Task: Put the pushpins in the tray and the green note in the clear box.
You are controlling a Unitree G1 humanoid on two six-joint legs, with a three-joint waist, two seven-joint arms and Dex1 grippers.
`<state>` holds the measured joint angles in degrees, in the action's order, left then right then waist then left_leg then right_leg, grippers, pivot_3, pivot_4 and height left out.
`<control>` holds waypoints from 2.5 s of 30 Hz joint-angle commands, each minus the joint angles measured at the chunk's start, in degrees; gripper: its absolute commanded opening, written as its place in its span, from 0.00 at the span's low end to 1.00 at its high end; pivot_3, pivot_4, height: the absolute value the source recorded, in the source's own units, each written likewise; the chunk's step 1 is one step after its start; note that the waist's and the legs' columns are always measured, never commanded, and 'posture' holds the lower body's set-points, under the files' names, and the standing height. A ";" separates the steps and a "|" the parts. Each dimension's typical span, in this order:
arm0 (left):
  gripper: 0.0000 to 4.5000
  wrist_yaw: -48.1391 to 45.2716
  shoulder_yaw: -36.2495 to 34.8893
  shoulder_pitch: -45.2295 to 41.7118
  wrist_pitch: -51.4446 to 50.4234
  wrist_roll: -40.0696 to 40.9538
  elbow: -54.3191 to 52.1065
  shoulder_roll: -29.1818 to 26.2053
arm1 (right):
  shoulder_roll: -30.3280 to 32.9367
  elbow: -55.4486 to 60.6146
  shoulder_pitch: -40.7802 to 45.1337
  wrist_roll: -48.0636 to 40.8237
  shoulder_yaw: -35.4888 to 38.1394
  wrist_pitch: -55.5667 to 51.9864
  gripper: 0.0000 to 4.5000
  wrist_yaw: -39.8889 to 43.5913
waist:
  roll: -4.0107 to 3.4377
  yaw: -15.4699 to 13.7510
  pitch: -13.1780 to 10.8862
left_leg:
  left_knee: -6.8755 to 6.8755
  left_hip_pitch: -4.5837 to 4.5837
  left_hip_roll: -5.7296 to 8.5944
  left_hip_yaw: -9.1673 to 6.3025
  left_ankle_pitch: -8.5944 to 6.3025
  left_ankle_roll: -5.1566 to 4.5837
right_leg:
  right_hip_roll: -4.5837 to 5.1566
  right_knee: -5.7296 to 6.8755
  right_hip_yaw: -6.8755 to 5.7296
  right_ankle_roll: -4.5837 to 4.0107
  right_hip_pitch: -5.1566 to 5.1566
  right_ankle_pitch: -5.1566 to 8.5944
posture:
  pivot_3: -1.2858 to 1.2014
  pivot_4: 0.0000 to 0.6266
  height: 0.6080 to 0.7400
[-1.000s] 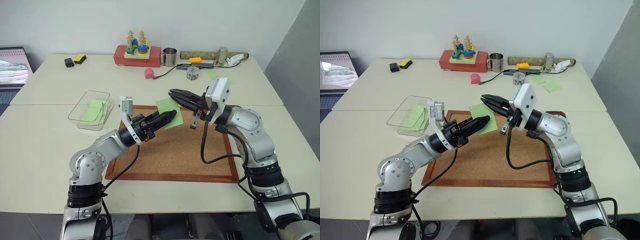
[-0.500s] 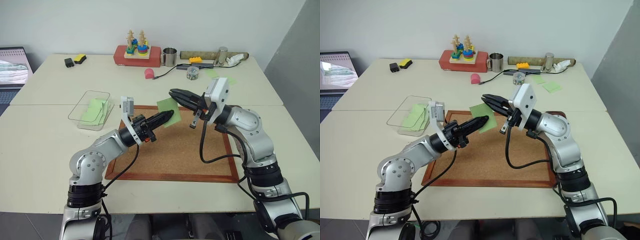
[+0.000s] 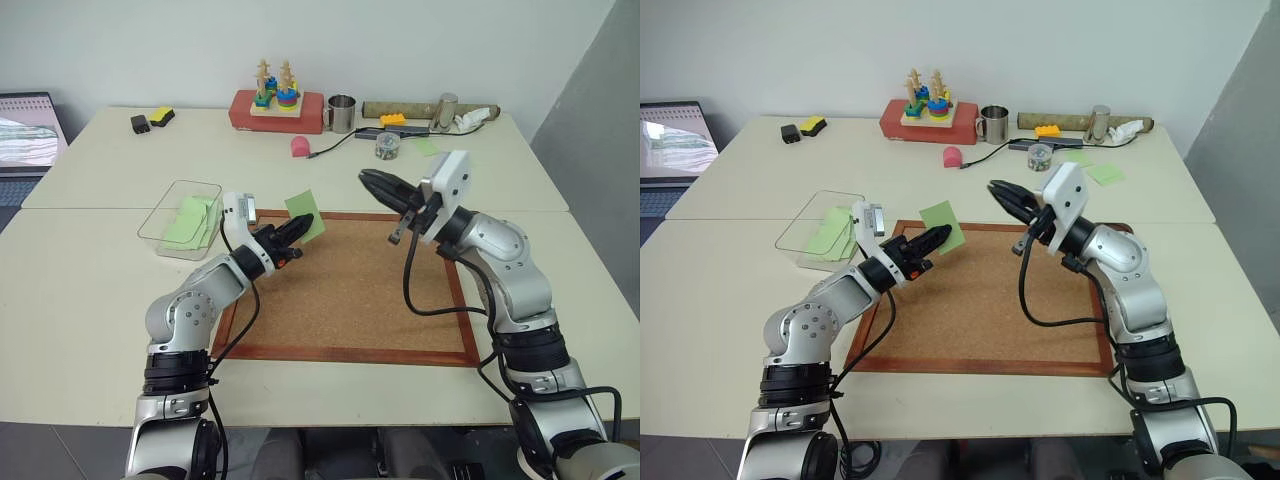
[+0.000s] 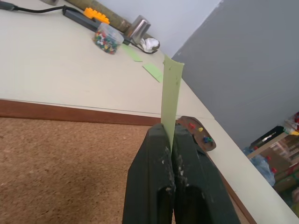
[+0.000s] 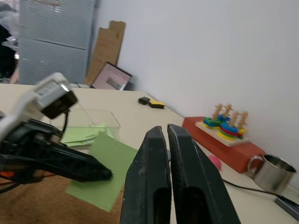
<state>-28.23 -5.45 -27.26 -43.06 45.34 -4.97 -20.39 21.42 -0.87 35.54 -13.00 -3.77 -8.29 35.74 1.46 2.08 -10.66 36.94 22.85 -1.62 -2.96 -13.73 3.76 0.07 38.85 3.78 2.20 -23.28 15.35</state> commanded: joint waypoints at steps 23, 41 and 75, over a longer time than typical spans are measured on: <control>0.00 -16.72 19.34 0.57 18.51 -25.17 -11.11 -8.48 | 6.75 -36.35 8.86 0.85 14.70 -10.65 0.39 -8.98 | -0.07 1.13 -0.04 | -0.08 0.01 -0.02 0.23 -0.01 -0.03 | -0.03 -0.08 0.23 0.01 -0.07 0.01 | 0.52 0.24 1.00; 0.00 -14.39 12.58 0.48 14.66 -21.22 -11.02 -7.28 | 6.24 -30.86 7.55 -0.03 13.91 -6.87 0.99 -3.98 | -0.08 1.15 -0.05 | -0.06 0.00 -0.02 0.22 -0.01 -0.03 | -0.03 -0.05 0.23 0.01 -0.07 0.01 | 0.52 0.24 1.00; 0.36 23.02 -14.76 -7.09 16.38 -31.24 17.27 -7.24 | 0.39 22.06 0.20 -25.61 1.28 -33.95 1.00 7.13 | -0.06 -0.25 -0.04 | 0.00 0.07 -0.03 -0.14 -0.01 -0.01 | 0.02 0.05 -0.18 0.01 -0.05 0.00 | 0.52 0.24 1.00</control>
<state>-5.16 -19.50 -33.02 -28.18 14.15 13.44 -26.93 21.51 19.42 35.03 -38.31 -3.13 -43.06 43.21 1.39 1.83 -10.70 36.95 22.92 -1.65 -3.10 -13.74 3.75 0.09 38.91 3.61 2.21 -23.33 15.34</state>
